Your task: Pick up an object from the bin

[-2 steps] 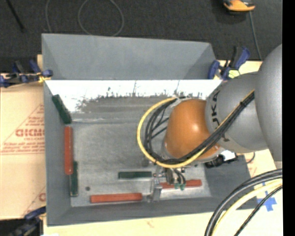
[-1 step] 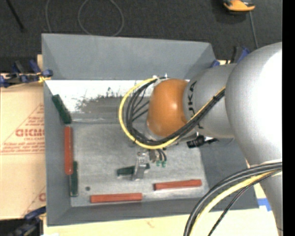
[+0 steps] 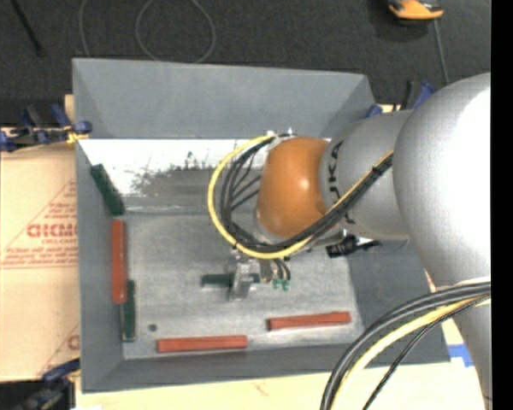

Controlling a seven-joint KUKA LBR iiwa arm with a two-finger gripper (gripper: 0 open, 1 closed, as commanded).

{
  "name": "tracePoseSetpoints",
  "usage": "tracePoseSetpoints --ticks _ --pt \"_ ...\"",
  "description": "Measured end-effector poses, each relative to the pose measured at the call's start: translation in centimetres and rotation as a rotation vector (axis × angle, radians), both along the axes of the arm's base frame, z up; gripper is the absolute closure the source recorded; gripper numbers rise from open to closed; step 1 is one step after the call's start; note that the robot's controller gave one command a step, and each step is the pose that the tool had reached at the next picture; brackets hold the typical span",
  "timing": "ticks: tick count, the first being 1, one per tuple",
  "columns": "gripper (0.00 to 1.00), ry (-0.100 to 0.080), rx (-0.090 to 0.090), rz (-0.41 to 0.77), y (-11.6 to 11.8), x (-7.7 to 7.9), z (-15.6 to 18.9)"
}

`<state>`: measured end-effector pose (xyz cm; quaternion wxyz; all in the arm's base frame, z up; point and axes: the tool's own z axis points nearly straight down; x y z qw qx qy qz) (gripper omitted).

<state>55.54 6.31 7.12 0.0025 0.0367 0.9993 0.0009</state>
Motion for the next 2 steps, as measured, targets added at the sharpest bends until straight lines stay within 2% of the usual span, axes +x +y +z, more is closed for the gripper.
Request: tracePoseSetpoints --ticks 1,2 --pt "1.00 -0.008 -0.003 0.034 -3.0 1.7 11.2" --pt "1.00 -0.006 -0.003 0.026 -4.6 2.3 16.8"
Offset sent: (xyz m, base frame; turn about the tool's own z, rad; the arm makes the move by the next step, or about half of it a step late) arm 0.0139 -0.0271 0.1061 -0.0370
